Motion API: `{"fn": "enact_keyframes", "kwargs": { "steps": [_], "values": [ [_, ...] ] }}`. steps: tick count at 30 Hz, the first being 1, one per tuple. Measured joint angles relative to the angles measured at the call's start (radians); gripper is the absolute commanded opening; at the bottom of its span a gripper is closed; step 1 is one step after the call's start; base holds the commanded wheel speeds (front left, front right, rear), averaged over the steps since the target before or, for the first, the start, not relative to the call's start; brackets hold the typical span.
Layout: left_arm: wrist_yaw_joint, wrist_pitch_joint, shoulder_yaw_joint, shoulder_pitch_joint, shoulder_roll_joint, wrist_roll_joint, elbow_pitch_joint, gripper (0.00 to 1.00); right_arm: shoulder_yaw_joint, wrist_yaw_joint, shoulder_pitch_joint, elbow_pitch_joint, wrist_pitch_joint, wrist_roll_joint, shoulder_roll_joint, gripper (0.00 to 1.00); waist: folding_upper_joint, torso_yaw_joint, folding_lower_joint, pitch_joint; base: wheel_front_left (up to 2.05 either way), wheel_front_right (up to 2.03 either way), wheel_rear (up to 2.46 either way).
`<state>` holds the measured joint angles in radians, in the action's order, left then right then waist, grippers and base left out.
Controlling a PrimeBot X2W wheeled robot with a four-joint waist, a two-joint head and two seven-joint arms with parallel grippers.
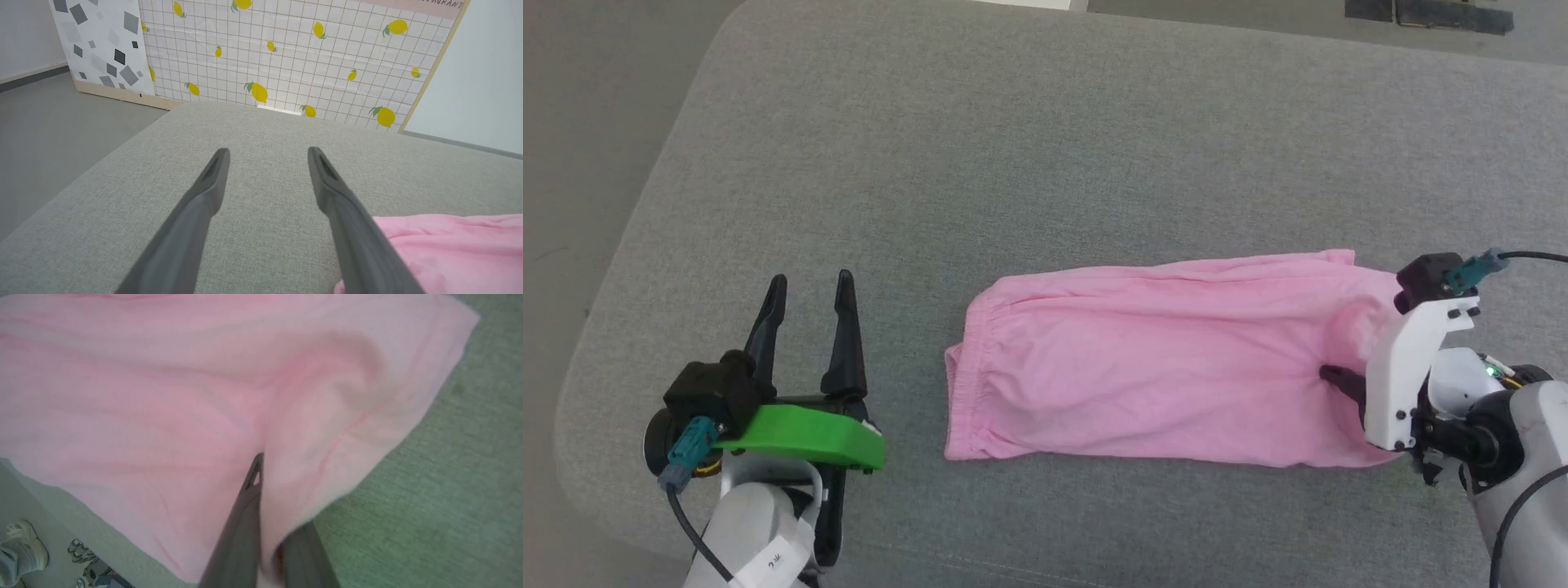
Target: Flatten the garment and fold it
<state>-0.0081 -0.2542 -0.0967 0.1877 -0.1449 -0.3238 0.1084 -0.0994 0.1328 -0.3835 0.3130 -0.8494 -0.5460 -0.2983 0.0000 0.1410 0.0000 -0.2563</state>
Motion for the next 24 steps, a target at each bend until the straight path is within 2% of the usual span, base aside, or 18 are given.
{"fn": "enact_keyframes", "kwargs": {
  "steps": [3,9,17,20,24],
  "values": [
    [-0.001,0.000,0.006,-0.001,0.007,0.007,0.000,1.00,0.032,0.000,0.001,0.006,0.006,-0.001,-0.004,0.00,0.0000,-0.004,0.0000,0.005,0.00,0.00,0.00],
    [-0.010,-0.003,0.011,-0.003,0.018,0.018,0.000,1.00,0.158,0.000,0.033,0.023,0.003,0.022,-0.060,0.00,0.0000,-0.015,0.0000,0.018,0.00,0.00,0.00],
    [-0.019,-0.003,0.017,-0.005,0.023,0.027,0.000,1.00,0.340,0.000,0.072,0.035,-0.036,0.165,-0.080,0.00,0.0000,-0.032,0.0000,0.030,0.00,0.00,0.00],
    [-0.026,-0.003,0.019,-0.007,0.023,0.032,0.001,1.00,0.357,0.000,0.079,0.019,-0.061,0.202,-0.080,0.00,0.0000,-0.035,0.0000,0.038,0.00,0.00,0.00],
    [-0.031,-0.003,0.017,-0.009,0.024,0.034,0.010,1.00,0.317,0.000,0.092,-0.067,-0.097,0.221,-0.089,0.00,0.0000,-0.037,0.0000,0.052,0.00,0.00,0.00]
  ]
}}
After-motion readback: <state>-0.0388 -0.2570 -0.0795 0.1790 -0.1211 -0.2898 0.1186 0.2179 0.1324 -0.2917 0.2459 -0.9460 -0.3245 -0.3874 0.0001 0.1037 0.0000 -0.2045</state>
